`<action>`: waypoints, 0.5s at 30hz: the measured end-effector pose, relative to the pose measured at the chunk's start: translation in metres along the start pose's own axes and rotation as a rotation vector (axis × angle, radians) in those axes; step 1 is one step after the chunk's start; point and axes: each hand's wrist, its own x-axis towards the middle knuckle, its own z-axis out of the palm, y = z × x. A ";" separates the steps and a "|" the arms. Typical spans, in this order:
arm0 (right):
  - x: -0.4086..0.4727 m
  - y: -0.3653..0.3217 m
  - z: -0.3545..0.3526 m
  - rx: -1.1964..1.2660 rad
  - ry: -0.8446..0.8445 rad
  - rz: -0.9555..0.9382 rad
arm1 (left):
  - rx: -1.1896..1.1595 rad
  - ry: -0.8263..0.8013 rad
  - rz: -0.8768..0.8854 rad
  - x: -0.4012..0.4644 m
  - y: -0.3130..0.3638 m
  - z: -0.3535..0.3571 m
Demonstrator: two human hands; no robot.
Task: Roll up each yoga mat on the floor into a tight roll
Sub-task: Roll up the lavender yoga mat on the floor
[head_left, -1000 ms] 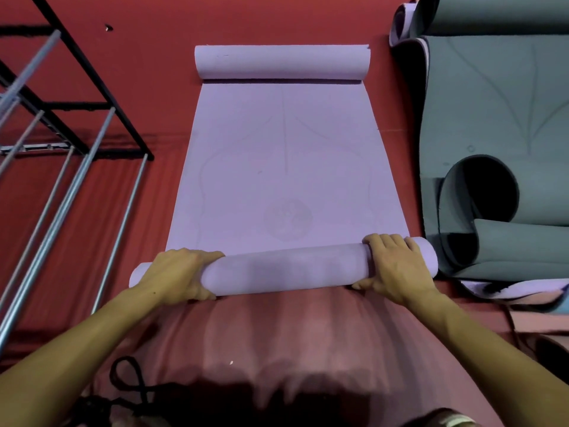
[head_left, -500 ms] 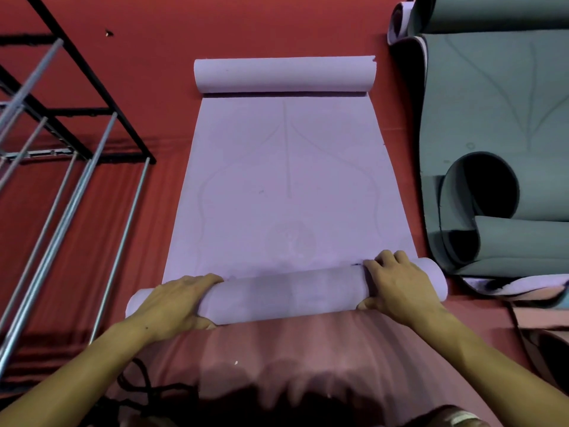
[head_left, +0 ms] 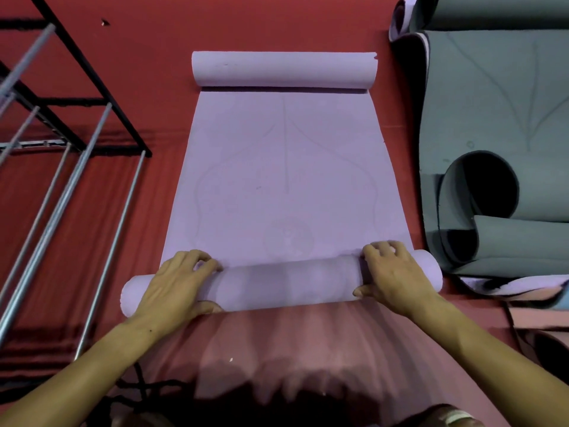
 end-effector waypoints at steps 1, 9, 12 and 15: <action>0.000 -0.001 -0.001 -0.038 0.015 0.008 | 0.008 0.012 0.010 0.001 0.000 0.000; 0.000 -0.011 -0.013 -0.006 0.037 0.031 | -0.041 0.061 0.012 0.003 -0.001 -0.001; 0.001 -0.013 -0.016 -0.009 0.026 0.030 | -0.023 0.034 -0.017 0.008 0.002 -0.004; 0.003 -0.014 -0.018 -0.039 0.039 0.035 | 0.003 0.023 -0.027 0.010 0.003 -0.004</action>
